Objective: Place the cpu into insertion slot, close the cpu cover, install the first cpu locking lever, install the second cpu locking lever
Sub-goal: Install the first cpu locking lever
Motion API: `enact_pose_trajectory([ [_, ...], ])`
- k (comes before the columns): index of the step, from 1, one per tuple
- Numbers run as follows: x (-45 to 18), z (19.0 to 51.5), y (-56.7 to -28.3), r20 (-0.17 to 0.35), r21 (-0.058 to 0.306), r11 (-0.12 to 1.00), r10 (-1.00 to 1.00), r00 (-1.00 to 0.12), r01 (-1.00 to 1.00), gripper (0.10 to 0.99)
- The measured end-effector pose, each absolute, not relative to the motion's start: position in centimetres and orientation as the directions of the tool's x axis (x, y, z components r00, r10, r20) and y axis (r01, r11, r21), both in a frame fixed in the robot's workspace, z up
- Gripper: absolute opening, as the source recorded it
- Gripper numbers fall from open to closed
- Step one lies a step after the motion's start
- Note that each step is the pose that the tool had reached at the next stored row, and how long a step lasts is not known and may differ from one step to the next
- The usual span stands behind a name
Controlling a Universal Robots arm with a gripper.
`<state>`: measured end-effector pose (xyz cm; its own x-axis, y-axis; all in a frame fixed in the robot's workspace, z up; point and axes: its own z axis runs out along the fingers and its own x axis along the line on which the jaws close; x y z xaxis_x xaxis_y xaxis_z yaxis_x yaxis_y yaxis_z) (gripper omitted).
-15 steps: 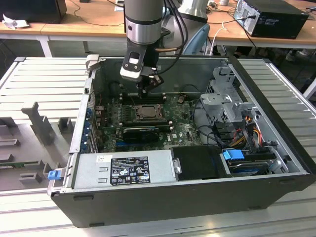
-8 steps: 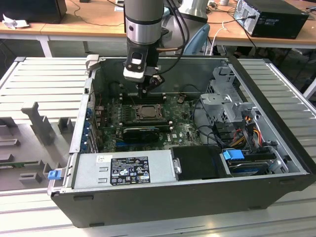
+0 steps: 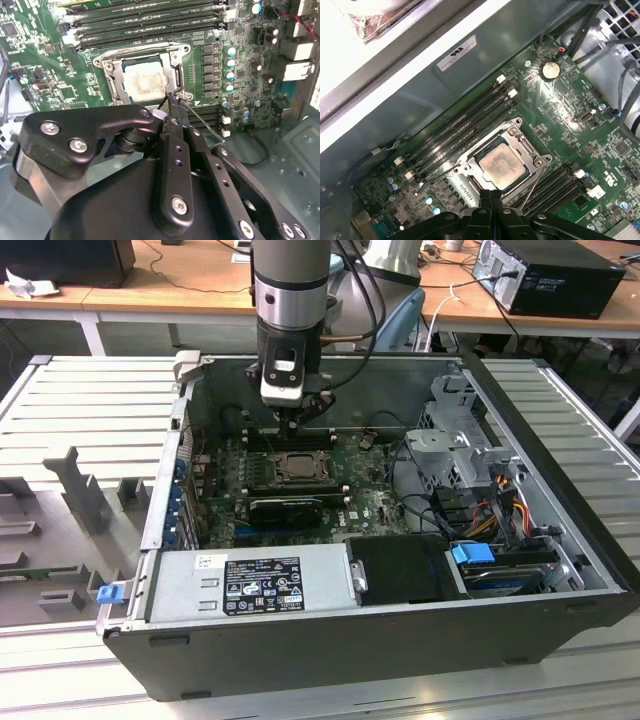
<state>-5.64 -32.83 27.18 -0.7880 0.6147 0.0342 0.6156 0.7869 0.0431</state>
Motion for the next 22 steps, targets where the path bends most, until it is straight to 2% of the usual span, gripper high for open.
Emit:
enact_pose_trajectory([
  [7, -5.64, 27.11, -32.83, 0.034, 0.043, 0.820, 0.570, -0.821, 0.571, 0.106],
  [22, -5.64, 27.08, -32.83, 0.034, 0.043, 0.952, 0.302, -0.953, 0.304, 0.106],
])
